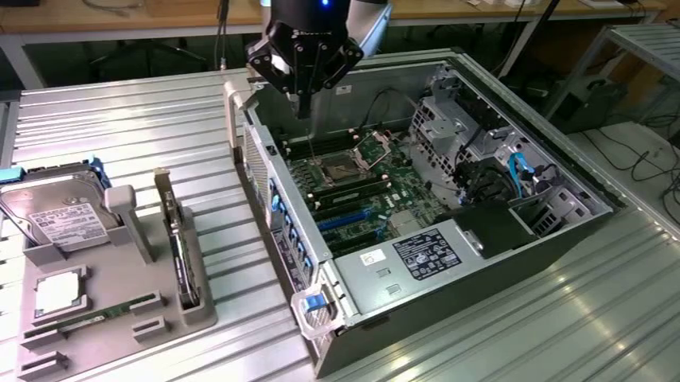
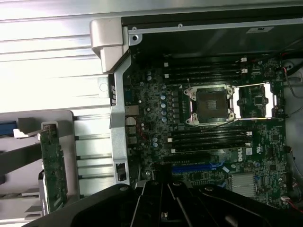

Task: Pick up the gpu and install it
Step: 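Reach for the gpu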

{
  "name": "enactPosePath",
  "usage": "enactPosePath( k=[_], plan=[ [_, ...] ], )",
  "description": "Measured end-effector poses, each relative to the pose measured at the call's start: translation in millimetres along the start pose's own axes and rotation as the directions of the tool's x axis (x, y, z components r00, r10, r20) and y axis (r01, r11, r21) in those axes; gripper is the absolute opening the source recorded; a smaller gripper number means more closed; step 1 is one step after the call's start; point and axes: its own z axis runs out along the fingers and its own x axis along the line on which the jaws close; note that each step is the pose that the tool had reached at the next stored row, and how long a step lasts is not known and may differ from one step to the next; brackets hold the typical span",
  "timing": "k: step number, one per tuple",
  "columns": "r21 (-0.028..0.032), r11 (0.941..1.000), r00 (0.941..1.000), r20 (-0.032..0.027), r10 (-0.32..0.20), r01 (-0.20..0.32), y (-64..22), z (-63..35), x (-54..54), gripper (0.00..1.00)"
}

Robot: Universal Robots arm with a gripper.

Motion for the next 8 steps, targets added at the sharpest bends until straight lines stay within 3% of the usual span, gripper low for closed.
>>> enactPosePath(
  k=[8],
  plan=[
    [0.0000, 1.0000, 1.0000, 0.0000, 0.000, 0.000, -0.3, -0.1, 3.4, 0.11]
  ],
)
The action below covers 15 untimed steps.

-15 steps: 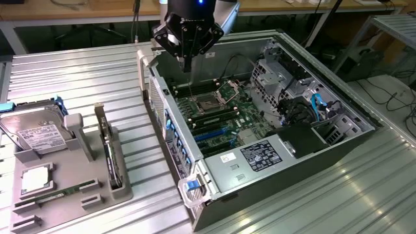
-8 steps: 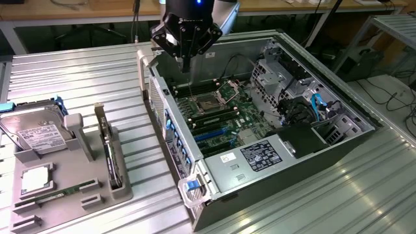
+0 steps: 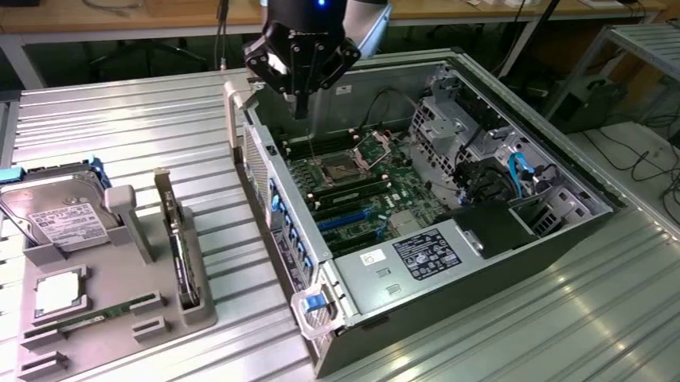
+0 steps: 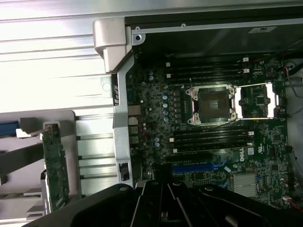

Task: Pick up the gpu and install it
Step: 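Reach for the gpu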

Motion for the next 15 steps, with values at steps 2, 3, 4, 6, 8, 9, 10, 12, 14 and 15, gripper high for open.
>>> enactPosePath(
  k=[2, 3, 4, 6, 8, 9, 10, 12, 14, 15],
  plan=[
    [0.0000, 1.0000, 1.0000, 0.0000, 0.000, 0.000, 0.0, 0.0, 0.7, 0.11],
    [0.0000, 1.0000, 1.0000, -0.0001, 0.000, 0.000, -0.1, 0.0, 1.1, 0.11],
    [0.0000, 1.0000, 1.0000, 0.0000, 0.000, 0.000, -0.1, 0.0, 1.4, 0.11],
    [0.0000, 1.0000, 1.0000, 0.0000, 0.000, 0.000, -0.1, 0.0, 2.1, 0.11],
    [0.0000, 1.0000, 1.0000, 0.0000, 0.000, 0.000, -0.2, -0.1, 2.7, 0.11],
    [0.0000, 1.0000, 1.0000, 0.0000, 0.000, 0.000, -0.2, -0.1, 3.1, 0.11],
    [0.0000, 1.0000, 1.0000, -0.0001, 0.000, 0.000, -0.2, -0.1, 3.4, 0.11],
    [0.0000, 1.0000, 1.0000, -0.0001, 0.000, 0.000, -0.3, -0.1, 4.1, 0.11],
    [0.0000, 1.0000, 1.0000, -0.0001, 0.000, 0.000, -0.4, -0.1, 4.8, 0.11],
    [0.0000, 1.0000, 1.0000, 0.0000, 0.000, 0.000, -0.4, -0.1, 5.2, 0.11]
  ],
)
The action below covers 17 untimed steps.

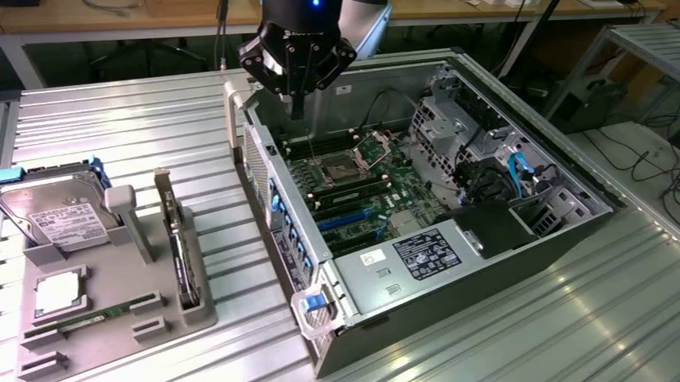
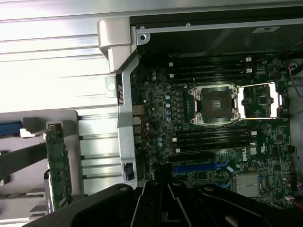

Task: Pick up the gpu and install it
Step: 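Reach for the gpu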

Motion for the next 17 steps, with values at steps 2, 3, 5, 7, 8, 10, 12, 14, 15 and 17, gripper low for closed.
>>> enactPosePath(
  k=[2, 3, 5, 7, 8, 10, 12, 14, 15, 17],
  plan=[
    [0.0001, 1.0000, 1.0000, 0.0000, 0.000, 0.000, 0.0, 0.0, 0.6, 0.11],
    [0.0000, 1.0000, 1.0000, 0.0000, 0.000, 0.000, -0.1, 0.0, 0.9, 0.11],
    [0.0000, 1.0000, 1.0000, -0.0001, 0.000, 0.000, -0.1, 0.0, 1.5, 0.11],
    [0.0001, 1.0000, 1.0000, -0.0001, 0.000, 0.000, -0.2, -0.1, 2.0, 0.11],
    [0.0001, 1.0000, 1.0000, -0.0001, 0.000, 0.000, -0.2, -0.1, 2.3, 0.11],
    [0.0000, 1.0000, 1.0000, -0.0001, 0.000, 0.000, -0.2, -0.1, 2.9, 0.11],
    [0.0001, 1.0000, 1.0000, -0.0001, 0.000, 0.000, -0.3, -0.1, 3.4, 0.11],
    [0.0001, 1.0000, 1.0000, -0.0001, 0.000, 0.000, -0.3, -0.1, 3.9, 0.11],
    [0.0000, 1.0000, 1.0000, 0.0000, 0.000, 0.000, -0.3, -0.1, 4.2, 0.11],
    [0.0000, 1.0000, 1.0000, 0.0000, 0.000, 0.000, -0.4, -0.1, 4.7, 0.11]
  ],
)
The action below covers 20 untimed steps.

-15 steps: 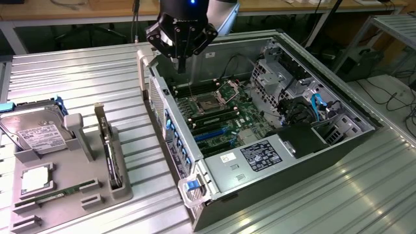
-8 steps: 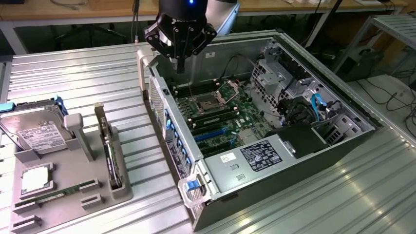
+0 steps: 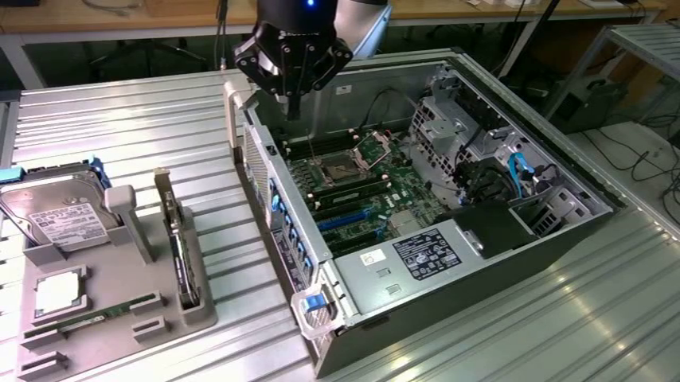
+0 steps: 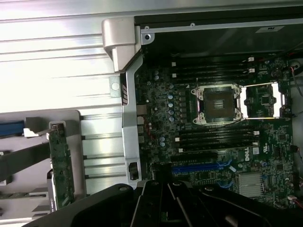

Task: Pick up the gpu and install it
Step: 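Reach for the gpu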

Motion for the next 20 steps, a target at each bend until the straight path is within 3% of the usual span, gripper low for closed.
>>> enactPosePath(
  k=[20],
  plan=[
    [0.0000, 1.0000, 1.0000, 0.0000, 0.000, 0.000, -1.0, -0.3, 10.1, 0.11]
  ],
)
